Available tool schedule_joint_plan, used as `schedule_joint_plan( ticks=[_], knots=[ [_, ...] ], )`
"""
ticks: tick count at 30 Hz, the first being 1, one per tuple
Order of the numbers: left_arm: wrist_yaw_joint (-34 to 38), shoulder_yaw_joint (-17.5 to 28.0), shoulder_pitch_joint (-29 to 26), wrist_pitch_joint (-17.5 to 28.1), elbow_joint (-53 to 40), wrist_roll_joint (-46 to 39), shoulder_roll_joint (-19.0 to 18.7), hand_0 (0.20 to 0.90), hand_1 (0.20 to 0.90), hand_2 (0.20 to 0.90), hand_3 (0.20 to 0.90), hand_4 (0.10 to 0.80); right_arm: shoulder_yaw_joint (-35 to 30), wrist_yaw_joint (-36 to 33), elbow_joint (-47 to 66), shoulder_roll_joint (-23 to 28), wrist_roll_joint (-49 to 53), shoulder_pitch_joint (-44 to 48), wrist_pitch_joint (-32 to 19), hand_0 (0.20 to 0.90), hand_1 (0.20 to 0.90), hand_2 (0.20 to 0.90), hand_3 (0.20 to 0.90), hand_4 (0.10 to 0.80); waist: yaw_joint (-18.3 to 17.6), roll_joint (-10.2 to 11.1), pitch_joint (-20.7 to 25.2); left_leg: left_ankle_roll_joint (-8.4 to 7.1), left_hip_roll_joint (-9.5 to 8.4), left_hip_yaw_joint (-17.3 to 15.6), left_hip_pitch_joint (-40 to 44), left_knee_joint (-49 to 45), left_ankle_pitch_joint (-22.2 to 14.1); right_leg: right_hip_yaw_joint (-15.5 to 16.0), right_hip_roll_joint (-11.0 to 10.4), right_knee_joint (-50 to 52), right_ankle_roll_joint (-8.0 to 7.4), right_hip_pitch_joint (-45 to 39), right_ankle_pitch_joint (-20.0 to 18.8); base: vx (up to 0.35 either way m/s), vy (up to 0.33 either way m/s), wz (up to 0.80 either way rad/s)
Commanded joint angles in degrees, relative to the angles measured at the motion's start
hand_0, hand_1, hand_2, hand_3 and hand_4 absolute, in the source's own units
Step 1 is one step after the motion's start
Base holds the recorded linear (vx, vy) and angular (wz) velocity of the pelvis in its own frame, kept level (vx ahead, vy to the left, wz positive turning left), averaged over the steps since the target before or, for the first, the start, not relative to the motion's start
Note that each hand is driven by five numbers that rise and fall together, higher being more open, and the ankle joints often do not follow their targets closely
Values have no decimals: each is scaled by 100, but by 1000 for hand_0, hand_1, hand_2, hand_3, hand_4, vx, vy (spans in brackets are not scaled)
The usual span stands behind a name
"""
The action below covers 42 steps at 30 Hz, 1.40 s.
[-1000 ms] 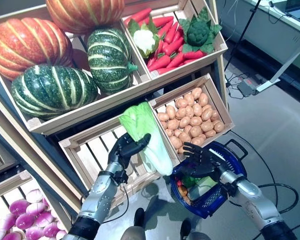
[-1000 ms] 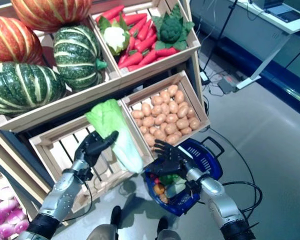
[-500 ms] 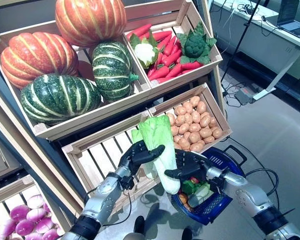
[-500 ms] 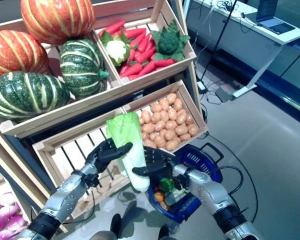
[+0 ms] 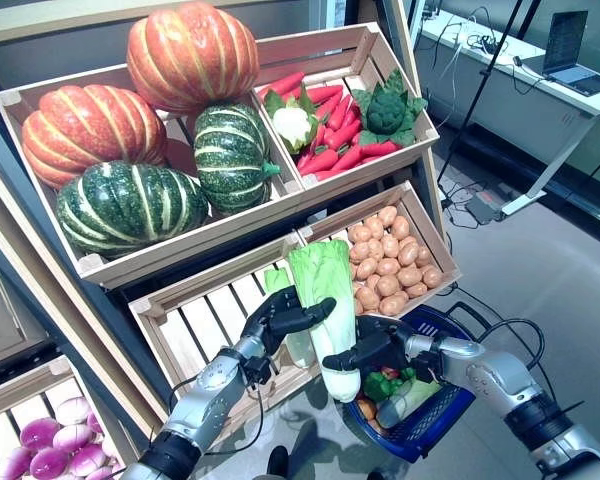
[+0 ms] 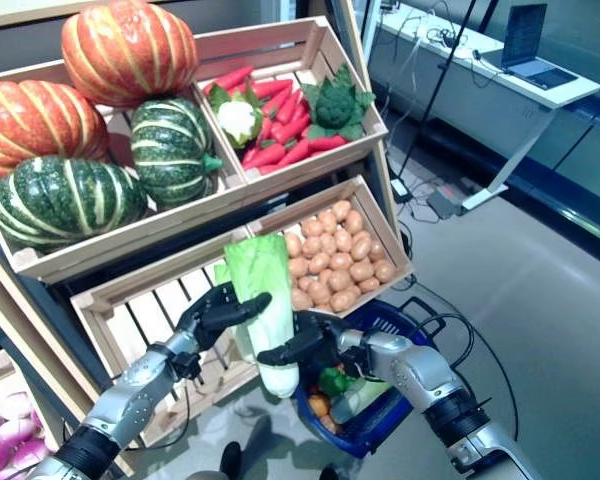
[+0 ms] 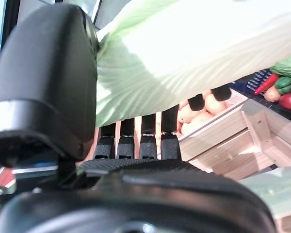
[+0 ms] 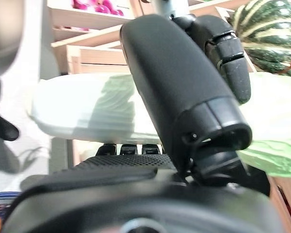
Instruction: Put vegetables into the basket
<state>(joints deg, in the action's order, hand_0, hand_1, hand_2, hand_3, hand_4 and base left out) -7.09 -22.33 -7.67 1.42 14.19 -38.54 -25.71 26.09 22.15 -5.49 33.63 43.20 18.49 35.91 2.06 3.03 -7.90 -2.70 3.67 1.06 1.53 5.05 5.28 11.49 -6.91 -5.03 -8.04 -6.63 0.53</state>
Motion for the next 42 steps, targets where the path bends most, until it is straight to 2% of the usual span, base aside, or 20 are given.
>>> schedule_joint_plan(
  ticks=[1,9,10,11,12,17,37,38,39,40,42],
  knots=[
    [-133,98,-956,631,-486,-421,291,300,300,300,300,400,661,961,137,-70,346,235,129,900,900,900,900,800,92,117,435,-31,-24,-140,168,-5,-423,48,-348,218,-7,196,-271,0,0,0],
    [-70,61,-910,706,-468,-472,360,300,300,300,300,400,727,862,114,-174,828,235,152,900,900,900,900,800,80,127,490,-39,-23,-135,183,-5,-422,9,-337,224,5,189,-255,0,0,0],
    [-93,64,-896,712,-471,-525,352,300,300,300,300,400,703,1038,121,-170,712,221,203,827,827,827,827,751,79,127,489,-36,-22,-132,195,-5,-428,11,-339,226,5,176,-247,0,0,0],
    [-76,60,-884,711,-476,-512,363,300,300,300,300,400,723,1007,137,-162,723,202,195,521,521,521,521,547,79,125,490,-38,-22,-129,202,-5,-434,16,-342,219,6,166,-248,34,6,1],
    [-70,60,-865,706,-492,-519,368,300,300,300,300,400,731,977,150,-165,682,180,164,300,300,300,300,400,76,127,492,-40,-25,-123,214,-5,-440,12,-344,215,5,153,-244,0,0,0],
    [-84,90,-811,691,-519,-511,390,300,300,300,300,400,722,1105,183,-120,622,160,117,300,300,300,300,400,82,123,509,-39,-26,-132,241,-5,-462,9,-349,202,5,125,-231,0,0,0],
    [52,218,-662,919,-516,-577,498,300,300,300,300,400,461,824,224,-273,1070,-34,-218,300,300,300,300,400,90,90,499,-23,-63,-58,304,-5,-500,-45,-360,224,9,65,-192,0,0,0],
    [84,224,-648,918,-518,-596,509,531,531,531,531,554,439,804,231,-275,1082,-43,-221,300,300,300,300,400,87,89,501,-22,-67,-56,307,-5,-503,-49,-362,222,7,62,-193,0,0,0],
    [123,232,-641,897,-524,-635,516,531,531,531,531,554,424,786,235,-274,1105,-51,-252,300,300,300,300,400,87,87,500,-21,-69,-49,312,-5,-507,-51,-362,222,6,57,-191,0,0,0],
    [67,253,-632,863,-542,-618,508,900,900,900,900,800,393,778,243,-273,1147,-69,-310,300,300,300,300,400,82,86,497,-22,-67,-54,323,-5,-511,-57,-363,227,1,51,-186,0,0,0],
    [37,259,-644,823,-539,-617,490,900,900,900,900,800,325,712,283,-260,1244,-75,-362,300,300,300,300,400,70,82,491,-24,-57,-80,327,-5,-507,-57,-366,235,-3,50,-185,0,0,0]
  ],
)
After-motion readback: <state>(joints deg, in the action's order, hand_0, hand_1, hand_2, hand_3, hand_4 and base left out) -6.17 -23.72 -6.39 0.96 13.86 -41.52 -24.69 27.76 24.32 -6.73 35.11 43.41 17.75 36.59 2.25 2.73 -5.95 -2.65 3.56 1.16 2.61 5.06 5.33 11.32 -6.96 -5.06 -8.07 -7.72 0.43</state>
